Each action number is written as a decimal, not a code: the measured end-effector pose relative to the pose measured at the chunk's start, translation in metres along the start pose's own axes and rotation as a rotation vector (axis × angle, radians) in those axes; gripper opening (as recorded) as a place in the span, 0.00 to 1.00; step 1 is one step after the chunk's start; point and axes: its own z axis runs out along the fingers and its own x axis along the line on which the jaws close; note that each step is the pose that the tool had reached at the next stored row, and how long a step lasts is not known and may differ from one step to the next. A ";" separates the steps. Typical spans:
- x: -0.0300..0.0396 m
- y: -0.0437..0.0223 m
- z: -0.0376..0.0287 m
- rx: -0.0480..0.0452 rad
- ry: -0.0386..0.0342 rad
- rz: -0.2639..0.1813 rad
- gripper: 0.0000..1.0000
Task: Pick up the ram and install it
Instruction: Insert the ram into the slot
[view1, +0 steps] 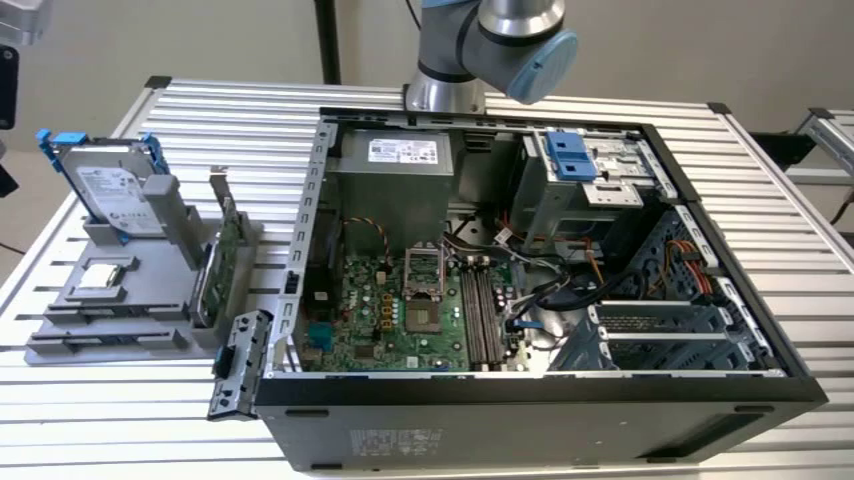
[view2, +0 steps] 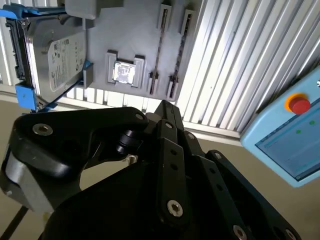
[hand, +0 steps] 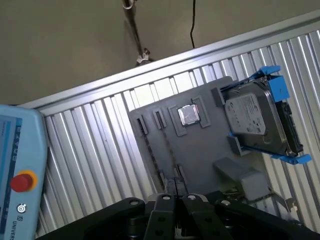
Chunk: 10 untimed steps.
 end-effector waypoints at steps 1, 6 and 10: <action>0.0000 0.0000 0.0000 -0.0003 0.0005 -0.009 0.00; 0.0001 -0.0001 0.0000 -0.0010 0.0026 -0.052 0.00; 0.0001 -0.0001 0.0000 -0.0016 0.0038 -0.078 0.00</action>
